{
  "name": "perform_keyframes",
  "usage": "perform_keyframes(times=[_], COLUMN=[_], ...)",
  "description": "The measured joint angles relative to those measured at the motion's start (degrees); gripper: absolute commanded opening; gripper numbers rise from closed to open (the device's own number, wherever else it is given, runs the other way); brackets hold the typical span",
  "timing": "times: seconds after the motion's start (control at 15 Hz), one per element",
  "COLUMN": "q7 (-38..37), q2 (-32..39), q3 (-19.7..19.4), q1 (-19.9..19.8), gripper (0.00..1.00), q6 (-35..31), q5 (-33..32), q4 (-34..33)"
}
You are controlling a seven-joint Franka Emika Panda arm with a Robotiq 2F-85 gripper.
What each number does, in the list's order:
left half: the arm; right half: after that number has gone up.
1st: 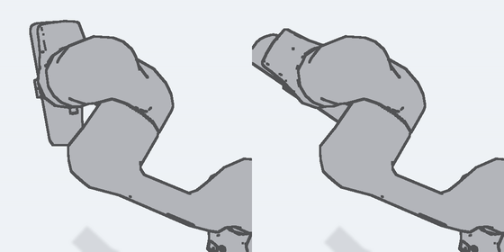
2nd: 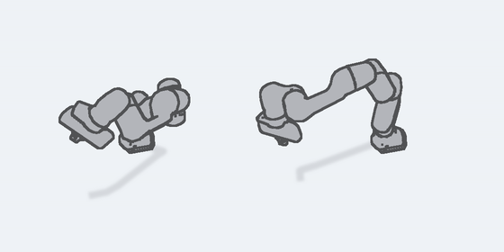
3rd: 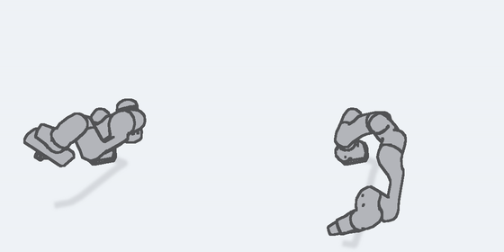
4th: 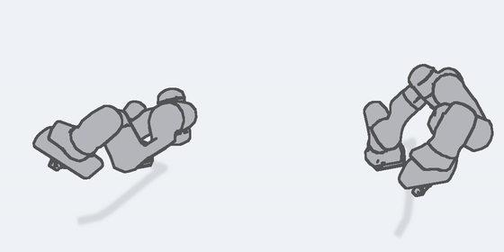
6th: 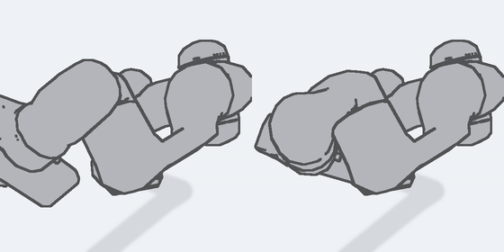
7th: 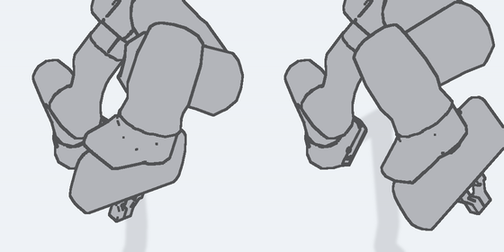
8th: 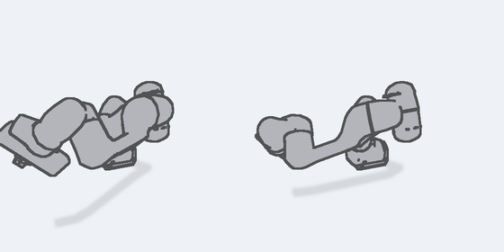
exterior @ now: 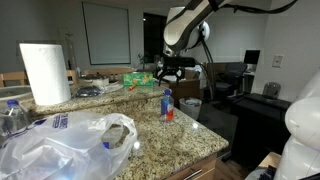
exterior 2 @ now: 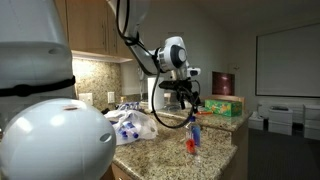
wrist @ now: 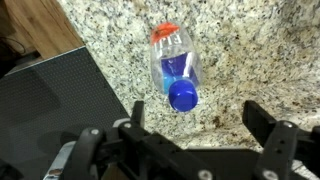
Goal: Put the bottles in the plastic
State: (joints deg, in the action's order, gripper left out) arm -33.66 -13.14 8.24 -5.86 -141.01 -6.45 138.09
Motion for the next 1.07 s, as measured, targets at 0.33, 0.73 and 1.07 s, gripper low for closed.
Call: perform_keyframes(times=[0.33,0.73,1.07], q7=[0.0,0.0,0.0], q2=[4.16,6.16,6.16], q3=[-1.13,-2.45,-3.12], q1=[0.45,2.36,3.23], gripper=[0.92,0.49,0.16], q6=[-5.79,-4.62,-1.16], q5=[1.4,4.24,4.88], q4=[-0.12,-1.15,-1.52])
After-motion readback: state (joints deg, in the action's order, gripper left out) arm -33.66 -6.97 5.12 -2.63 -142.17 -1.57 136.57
